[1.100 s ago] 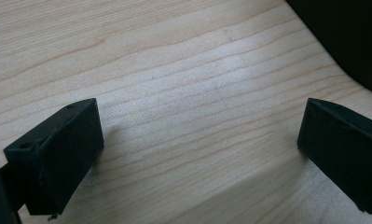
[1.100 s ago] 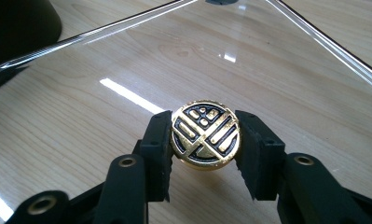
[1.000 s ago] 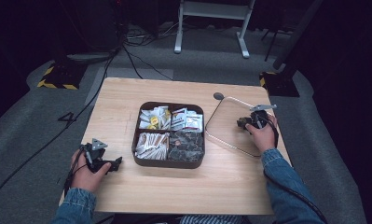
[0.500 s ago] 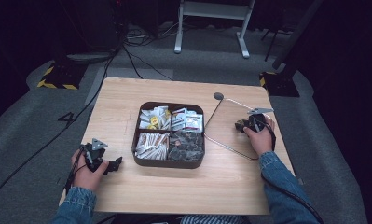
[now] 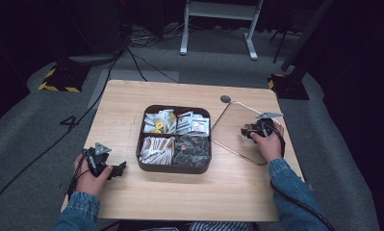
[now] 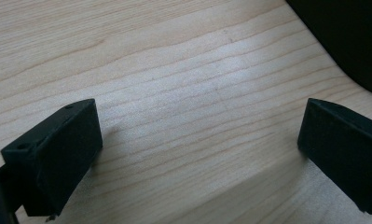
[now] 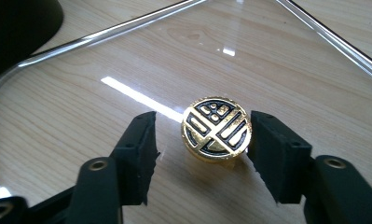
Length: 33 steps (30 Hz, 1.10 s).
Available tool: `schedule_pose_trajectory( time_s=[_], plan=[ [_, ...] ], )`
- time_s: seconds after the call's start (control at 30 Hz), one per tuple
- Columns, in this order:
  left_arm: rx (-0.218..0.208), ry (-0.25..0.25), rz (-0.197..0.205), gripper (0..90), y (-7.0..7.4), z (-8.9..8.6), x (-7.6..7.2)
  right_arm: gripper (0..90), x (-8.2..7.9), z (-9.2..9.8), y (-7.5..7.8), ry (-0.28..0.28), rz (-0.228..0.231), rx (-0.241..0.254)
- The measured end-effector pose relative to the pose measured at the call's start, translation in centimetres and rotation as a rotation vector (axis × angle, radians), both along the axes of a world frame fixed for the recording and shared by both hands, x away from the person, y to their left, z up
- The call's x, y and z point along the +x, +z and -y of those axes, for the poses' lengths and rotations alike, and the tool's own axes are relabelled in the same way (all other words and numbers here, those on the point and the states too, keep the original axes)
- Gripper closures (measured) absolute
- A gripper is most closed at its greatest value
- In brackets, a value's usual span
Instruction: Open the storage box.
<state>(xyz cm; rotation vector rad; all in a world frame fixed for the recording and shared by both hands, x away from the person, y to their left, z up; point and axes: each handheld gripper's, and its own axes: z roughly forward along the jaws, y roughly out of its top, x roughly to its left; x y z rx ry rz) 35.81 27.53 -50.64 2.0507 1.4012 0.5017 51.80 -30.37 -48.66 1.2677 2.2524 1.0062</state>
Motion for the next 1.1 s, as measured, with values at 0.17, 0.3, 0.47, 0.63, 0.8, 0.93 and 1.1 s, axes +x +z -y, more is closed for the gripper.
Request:
schedule_pose_trajectory(
  time_s=[0.17, 0.3, 0.47, 0.63, 0.8, 0.93, 1.1],
  plan=[
    [-0.002, 0.005, 0.000, 0.1, 0.0, 0.1, -0.1, 40.8, -0.7, 0.2, 0.6, -0.001, 0.016, -0.010],
    [-0.001, 0.003, 0.000, 0.1, 0.0, 0.0, 0.0, 40.7, -1.3, 0.5, 1.5, -0.010, 0.033, -0.002],
    [-0.002, 0.008, -0.001, 0.1, 0.0, 0.1, -0.1, 40.3, -1.9, 0.3, 2.7, 0.003, 0.059, 0.012],
    [-0.002, 0.007, -0.001, 0.1, 0.0, 0.1, -0.1, 40.3, -2.9, -1.0, 3.9, 0.029, 0.072, 0.023],
    [-0.002, 0.007, -0.001, 0.1, 0.0, 0.1, -0.1, 40.3, -3.8, -2.4, 5.3, 0.061, 0.091, 0.043],
    [-0.002, 0.007, -0.001, 0.1, 0.0, 0.1, -0.1, 40.3, -4.3, -3.3, 6.4, 0.082, 0.100, 0.048],
    [-0.001, 0.007, -0.001, 0.1, 0.0, 0.1, -0.1, 40.3, -4.6, -4.4, 7.4, 0.110, 0.113, 0.056]
  ],
)
